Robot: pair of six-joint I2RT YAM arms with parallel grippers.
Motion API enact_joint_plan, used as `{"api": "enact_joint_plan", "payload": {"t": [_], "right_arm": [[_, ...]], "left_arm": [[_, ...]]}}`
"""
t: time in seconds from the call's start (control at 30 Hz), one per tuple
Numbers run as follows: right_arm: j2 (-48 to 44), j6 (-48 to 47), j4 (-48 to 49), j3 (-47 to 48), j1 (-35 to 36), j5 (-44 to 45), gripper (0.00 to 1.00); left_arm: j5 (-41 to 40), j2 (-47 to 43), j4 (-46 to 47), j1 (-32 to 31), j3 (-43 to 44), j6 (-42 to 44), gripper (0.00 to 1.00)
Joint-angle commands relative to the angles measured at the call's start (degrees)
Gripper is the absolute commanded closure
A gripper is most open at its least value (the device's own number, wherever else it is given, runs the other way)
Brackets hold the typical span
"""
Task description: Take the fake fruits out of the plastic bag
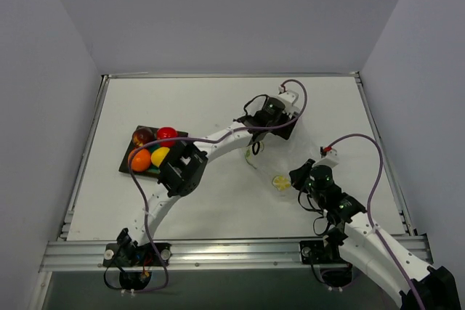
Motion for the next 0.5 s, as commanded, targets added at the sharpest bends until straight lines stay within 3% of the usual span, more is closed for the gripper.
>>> {"api": "enact_joint_plan", "payload": {"t": [0.0,0.13,0.3,0.47], "right_arm": [[2.6,-0.1,3.3,0.7,0.4,3.1,1.0],[4.5,-0.7,5.4,1.4,0.4,5.1,1.0],[7.4,-1.8,6.6,4.4,0.3,9.8,1.0],[10.7,-3.7,8.1,9.8,-0.1,13.0,1.0]], "left_arm": [[4.7,-11.9,9.4,-0.8,-5.9,-2.3,0.48],[8.1,-17.8,7.8,-0.8,-9.7,-3.7,0.5],[11.3,-22.0,-2.0,-0.7,-11.3,-3.3,0.51],[7.0,-25.9,-15.6,-0.7,-13.0,-0.2,0.51]]}}
